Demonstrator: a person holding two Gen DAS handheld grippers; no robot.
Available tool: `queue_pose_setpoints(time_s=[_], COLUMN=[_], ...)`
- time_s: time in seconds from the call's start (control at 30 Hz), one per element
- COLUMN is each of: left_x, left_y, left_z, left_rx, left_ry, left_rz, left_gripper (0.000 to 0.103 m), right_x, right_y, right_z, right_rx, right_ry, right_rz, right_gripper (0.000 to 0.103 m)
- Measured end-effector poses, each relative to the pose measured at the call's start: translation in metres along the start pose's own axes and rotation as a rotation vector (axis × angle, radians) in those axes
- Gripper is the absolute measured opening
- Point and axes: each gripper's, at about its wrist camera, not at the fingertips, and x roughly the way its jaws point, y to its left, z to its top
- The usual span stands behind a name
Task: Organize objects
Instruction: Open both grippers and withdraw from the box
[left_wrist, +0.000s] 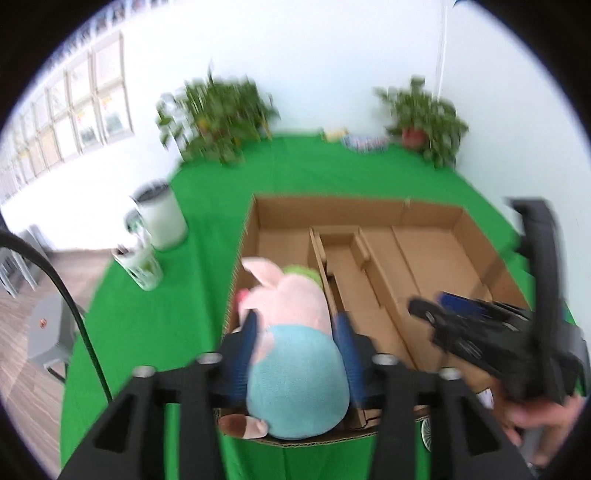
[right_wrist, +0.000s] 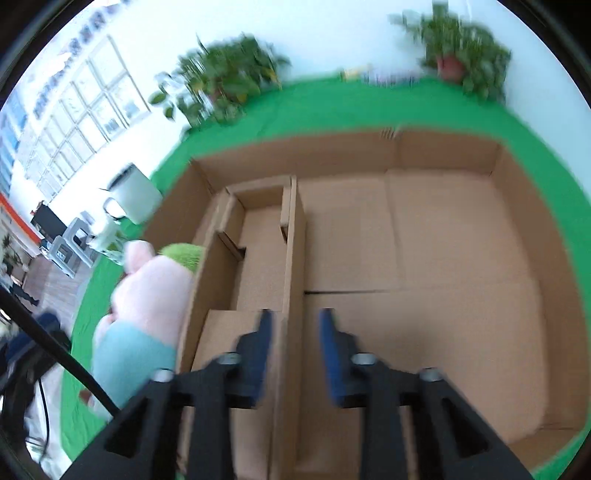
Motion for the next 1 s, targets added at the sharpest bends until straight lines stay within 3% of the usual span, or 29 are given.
queue_pose_setpoints(time_s=[0.03,0.07,0.1,0.2,0.3,0.53,0.9,1.0], left_x=[-0.013,-0.025,-0.033,-0.051,-0.06,-0.069,-0.08,-0.079], left_y=[-0.005,-0.01,-0.014,-0.029,-0.042,-0.069,-0.081,-0.083], left_z=[-0.006,-0.011,-0.015,-0.028,-0.039,-0.058,-0.085,-0.09], left_rx=[0.002,0.001,0.001,0.008,0.005,0.035,0.034,0.029], left_ry=[-0.064,-0.121,-0.16,-0.199,-0.206,-0.171,-0.14,-0.123], left_rz=[0.011,0.025,0.033,0.006,-0.003,-0.013,0.022,0.013], left_gripper=[0.08,0.085,0.085,0.086,0.086,0.086,0.086,0.086], right_x=[-0.018,-0.033,-0.052,-0.101,-0.136,-0.173,-0.19,-0.19], right_y=[0.0,-0.002,-0.002,-0.004,-0.014,-0.034,-0.048,-0.054], right_z=[-0.008,-0.015,-0.027,-0.067,-0.103,-0.156,-0.178,-0.181], right_rx=[-0.022,-0.039,-0.06,-0.121,-0.111,-0.092,-0.105,-0.094], right_ry=[-0.041,-0.07,-0.106,-0.204,-0.265,-0.262,-0.257,-0.242], right_rz=[0.01,0.021,0.035,0.019,-0.027,-0.124,-0.14,-0.117], right_gripper=[0.062,0.078,0.087,0.094,0.095,0.095,0.095,0.089])
